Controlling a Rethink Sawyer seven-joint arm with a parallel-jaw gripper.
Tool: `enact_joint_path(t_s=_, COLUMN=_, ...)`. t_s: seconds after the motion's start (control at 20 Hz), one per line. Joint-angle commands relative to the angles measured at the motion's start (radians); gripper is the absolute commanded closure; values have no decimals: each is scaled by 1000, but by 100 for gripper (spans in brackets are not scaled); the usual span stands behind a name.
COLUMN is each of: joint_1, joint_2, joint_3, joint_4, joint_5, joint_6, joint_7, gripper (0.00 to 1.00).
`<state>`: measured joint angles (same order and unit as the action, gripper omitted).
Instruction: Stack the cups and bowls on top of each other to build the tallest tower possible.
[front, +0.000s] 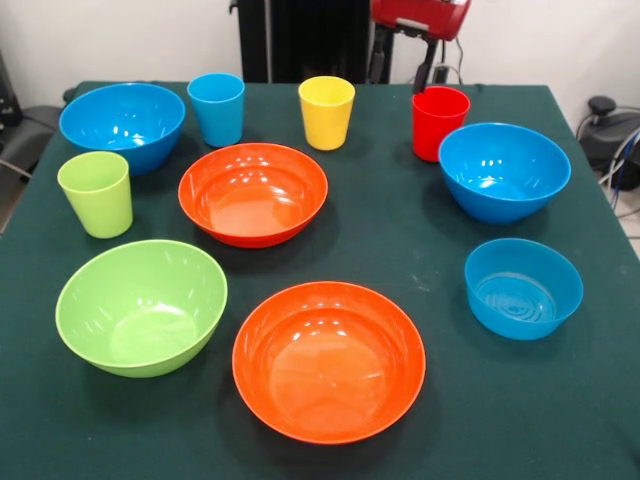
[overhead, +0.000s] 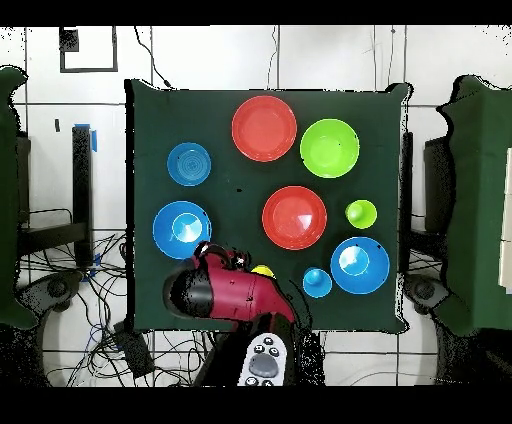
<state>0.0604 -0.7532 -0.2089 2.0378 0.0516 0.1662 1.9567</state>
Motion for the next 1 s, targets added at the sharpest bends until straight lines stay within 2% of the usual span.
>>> enact_joint_path(t_s=0.05, joint_1=42, joint_2=105, joint_3=-30, joint_4=-89, joint_5=-6, joint_6=-40, joint_7=143, gripper=0)
enact_joint_path(t_s=0.3, joint_1=97, joint_2=153, joint_3=-107, joint_4=-161, joint_5=41, joint_6=-37, joint_7=183, gripper=0)
enact_joint_path(t_s=0.45, joint_1=104, joint_2=181, joint_3=-132, joint_4=-210, joint_5=71, joint_6=-29, joint_7=196, gripper=0)
enact_joint_path(t_s=0.6, joint_1=109, joint_2=204, joint_3=-169, joint_4=-238, joint_5=112, joint_6=-83, joint_7=228, gripper=0)
enact_joint_path(t_s=0.7, joint_1=116, joint_2=210, joint_3=-193, joint_4=-236, joint_5=134, joint_6=-115, joint_7=247, gripper=0)
enact_joint_path(t_s=0.9, joint_1=86, joint_2=182, joint_3=-161, joint_4=-221, joint_5=156, joint_6=-95, joint_7=240, gripper=0)
enact_joint_path(t_s=1.0, joint_1=119, joint_2=190, joint_3=-196, joint_4=-229, joint_5=191, joint_6=-97, joint_7=269, gripper=0)
